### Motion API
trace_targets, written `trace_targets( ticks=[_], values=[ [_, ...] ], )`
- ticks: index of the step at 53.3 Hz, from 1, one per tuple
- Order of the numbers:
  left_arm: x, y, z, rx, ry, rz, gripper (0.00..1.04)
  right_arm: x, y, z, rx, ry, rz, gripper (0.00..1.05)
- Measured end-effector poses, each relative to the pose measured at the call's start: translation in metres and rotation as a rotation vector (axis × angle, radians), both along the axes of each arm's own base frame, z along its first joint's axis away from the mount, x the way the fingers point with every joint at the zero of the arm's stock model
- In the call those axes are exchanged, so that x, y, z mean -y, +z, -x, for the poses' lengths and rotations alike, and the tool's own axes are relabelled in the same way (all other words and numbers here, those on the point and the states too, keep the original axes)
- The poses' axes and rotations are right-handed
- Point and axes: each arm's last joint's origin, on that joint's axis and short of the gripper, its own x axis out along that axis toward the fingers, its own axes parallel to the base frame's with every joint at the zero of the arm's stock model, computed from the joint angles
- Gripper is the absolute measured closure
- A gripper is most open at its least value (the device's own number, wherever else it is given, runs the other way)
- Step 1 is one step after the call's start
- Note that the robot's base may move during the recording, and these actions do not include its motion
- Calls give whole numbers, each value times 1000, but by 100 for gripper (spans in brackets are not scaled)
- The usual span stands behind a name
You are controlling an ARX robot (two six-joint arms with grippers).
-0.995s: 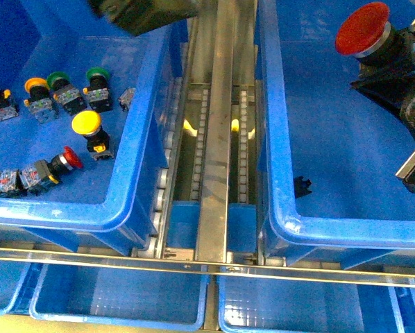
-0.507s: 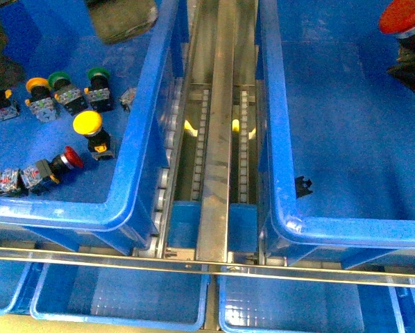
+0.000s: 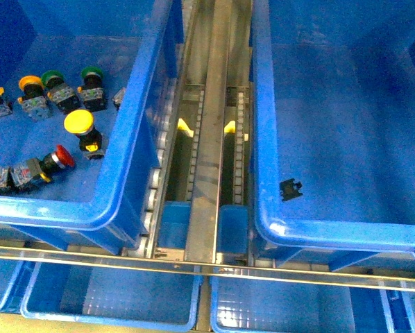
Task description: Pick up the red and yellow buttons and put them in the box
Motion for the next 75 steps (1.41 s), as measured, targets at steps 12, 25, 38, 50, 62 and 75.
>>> trace_targets(
  ticks=[12, 25, 38, 50, 62, 75],
  values=[
    [-30, -15, 25, -4, -7, -62, 98, 2, 4, 3, -6, -50, -39, 64],
    [-45, -20, 40, 2, -10, -67, 102, 5, 8, 7, 1, -103, -68, 64],
    [-54, -25, 52, 0, -8, -69, 102, 7, 7, 10, -2, -132, -81, 64],
    [-64, -31, 59, 19, -29, -71, 102, 6, 5, 14, -6, -140, -85, 65],
    [-69, -28, 68, 28, -10, -71, 102, 5, 4, 16, -3, -144, -90, 65],
    [-69, -28, 75, 29, -6, -72, 102, -2, 3, 18, -7, -122, -97, 65]
  ],
)
